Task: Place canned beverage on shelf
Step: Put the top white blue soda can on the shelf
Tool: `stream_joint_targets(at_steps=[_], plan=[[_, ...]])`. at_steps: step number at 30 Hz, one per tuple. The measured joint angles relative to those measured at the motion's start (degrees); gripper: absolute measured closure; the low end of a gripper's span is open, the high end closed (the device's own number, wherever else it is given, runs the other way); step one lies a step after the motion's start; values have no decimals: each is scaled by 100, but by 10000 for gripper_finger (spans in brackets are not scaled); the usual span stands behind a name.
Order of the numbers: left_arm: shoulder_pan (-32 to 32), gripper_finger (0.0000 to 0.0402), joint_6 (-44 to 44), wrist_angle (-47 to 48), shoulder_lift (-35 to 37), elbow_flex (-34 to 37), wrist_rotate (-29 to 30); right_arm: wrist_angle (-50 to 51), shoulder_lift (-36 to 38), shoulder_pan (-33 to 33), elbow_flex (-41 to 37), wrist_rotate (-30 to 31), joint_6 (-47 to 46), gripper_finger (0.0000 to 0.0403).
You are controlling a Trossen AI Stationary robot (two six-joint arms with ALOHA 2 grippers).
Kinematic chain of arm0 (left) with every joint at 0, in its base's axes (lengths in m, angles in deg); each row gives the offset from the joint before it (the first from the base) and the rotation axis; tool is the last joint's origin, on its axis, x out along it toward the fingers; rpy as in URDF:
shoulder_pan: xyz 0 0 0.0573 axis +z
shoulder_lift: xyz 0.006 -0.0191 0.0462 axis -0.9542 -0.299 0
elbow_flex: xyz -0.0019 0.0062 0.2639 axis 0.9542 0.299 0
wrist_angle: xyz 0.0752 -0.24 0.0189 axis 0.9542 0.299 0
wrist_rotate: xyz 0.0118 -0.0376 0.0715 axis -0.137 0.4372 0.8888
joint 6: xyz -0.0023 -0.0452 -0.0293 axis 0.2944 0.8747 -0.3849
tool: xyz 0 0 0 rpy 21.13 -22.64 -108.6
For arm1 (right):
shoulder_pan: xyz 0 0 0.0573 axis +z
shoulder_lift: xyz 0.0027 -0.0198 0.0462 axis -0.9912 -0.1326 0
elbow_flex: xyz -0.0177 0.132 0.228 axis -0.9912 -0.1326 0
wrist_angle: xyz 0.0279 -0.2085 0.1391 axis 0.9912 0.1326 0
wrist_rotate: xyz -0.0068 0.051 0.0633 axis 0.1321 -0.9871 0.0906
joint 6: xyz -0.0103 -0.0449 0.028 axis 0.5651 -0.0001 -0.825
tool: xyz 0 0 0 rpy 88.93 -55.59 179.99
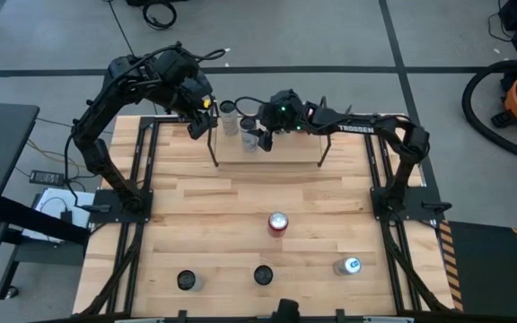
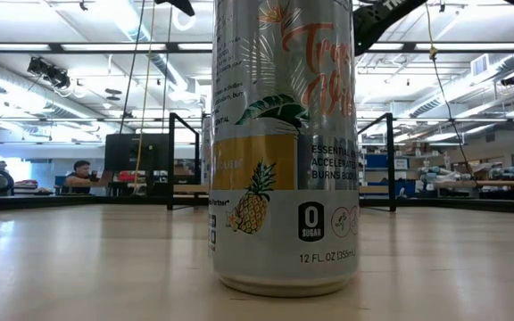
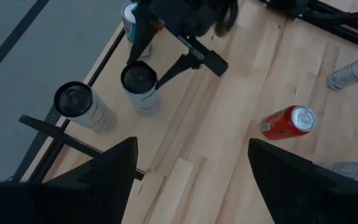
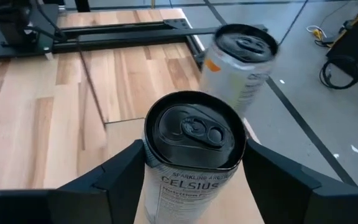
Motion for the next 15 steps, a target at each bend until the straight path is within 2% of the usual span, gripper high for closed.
stream_joint_targets(at_steps=[4, 15], plan=[[0, 95, -17, 6, 0, 0, 8, 167, 16, -133, 13, -18, 42, 144], [0, 95, -149, 9, -4, 0, 7, 456, 177, -618, -5, -692, 224, 144]])
